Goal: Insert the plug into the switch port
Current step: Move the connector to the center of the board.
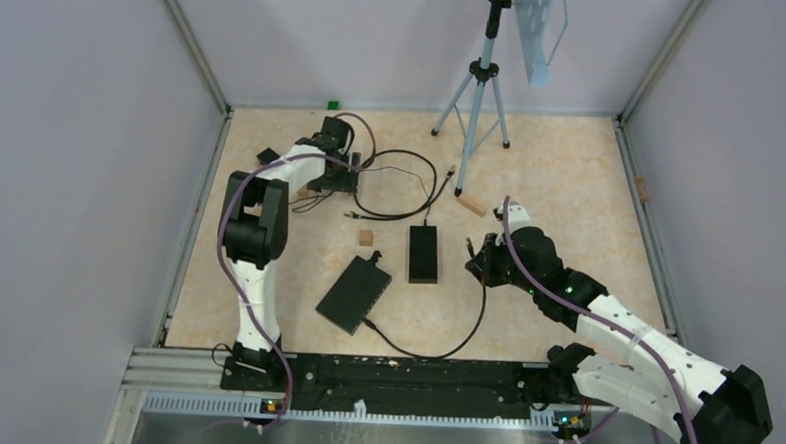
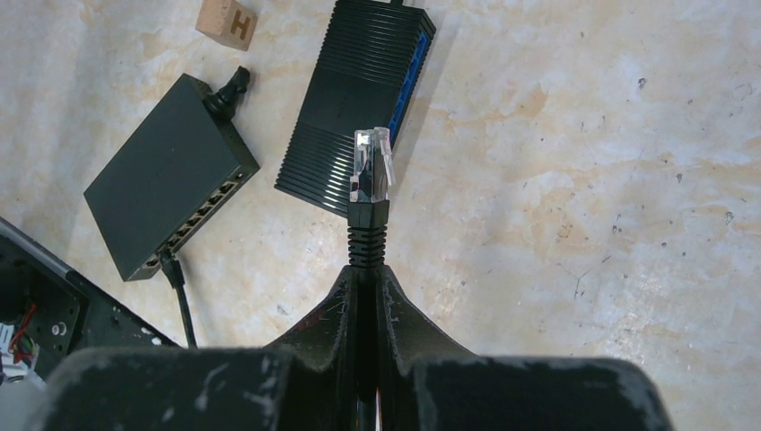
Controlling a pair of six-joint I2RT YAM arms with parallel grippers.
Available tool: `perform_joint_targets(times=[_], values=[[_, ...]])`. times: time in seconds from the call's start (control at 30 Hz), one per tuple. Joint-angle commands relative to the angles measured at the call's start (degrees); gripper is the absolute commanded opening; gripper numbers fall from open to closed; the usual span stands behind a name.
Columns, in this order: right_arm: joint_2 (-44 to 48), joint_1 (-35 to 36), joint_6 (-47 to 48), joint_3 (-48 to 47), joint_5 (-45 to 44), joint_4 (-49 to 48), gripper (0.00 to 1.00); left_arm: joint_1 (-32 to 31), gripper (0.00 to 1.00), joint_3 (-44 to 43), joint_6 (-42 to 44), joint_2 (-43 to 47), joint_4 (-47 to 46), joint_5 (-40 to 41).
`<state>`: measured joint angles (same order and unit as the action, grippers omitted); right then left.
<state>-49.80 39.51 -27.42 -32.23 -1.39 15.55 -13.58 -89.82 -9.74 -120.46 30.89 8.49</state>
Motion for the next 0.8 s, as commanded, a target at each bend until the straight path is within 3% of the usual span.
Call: perform_joint_targets(times=[0.0,0.13,0.4,0.57,0.77], values=[[-0.20,-0.49,0.87,-1.22,1.14,-2.50,0.00,0.05,0.87,0.35,-0.09,4.20,-0.37,-0.03],[0.01,-0.48,0.88,-0.70,1.13,-2.84,0.00,0.05,0.99,0.00,0.05,6.95,-1.03,-1.91],[-0.37,-0.56,0.68,-0.29,2.75,-3.72,0.00,0.05,0.99,0.78,-0.52,12.23,-3.07,-8.09],[-0.47,-0.55,0.79,-0.08,3.05,-4.19,0.00,-0.04,0.99,3.90,0.30,14.99,-5.37,-16.01],[-0.72,-0.49,0.77,0.32,3.75,-4.80,0.00,-0.21,0.99,7.23,0.13,14.97,-6.48,-18.34]])
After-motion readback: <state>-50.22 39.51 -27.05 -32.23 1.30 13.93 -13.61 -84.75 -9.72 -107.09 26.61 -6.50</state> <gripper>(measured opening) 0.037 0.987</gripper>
